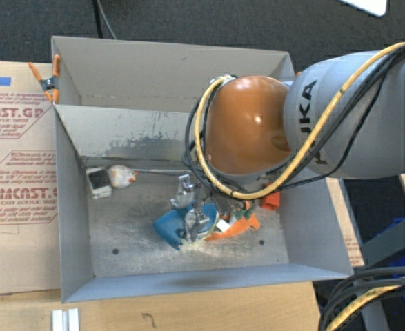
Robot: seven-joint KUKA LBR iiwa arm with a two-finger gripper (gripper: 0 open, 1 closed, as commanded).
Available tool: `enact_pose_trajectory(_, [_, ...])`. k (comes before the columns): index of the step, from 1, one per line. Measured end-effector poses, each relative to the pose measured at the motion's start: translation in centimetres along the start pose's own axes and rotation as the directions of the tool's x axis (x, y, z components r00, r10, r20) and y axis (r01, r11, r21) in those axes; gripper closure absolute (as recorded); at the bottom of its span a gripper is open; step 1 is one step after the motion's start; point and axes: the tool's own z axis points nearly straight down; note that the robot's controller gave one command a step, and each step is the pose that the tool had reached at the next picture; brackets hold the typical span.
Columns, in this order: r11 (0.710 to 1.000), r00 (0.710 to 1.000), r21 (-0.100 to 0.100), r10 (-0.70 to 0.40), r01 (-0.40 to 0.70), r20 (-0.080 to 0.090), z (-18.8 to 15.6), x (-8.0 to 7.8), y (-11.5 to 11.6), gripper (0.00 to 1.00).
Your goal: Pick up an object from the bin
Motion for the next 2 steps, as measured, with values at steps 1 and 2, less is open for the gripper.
enact_pose_trajectory(1, [1.0,1.0,0.0,0.0,0.0,0.0,0.0,0.0,0.0,1.0])
enact_pose_trajectory(2, [0.996,0.996,-0.001,-0.088,0.088,-0.005,-3.9,1.2,-1.1,1.0])
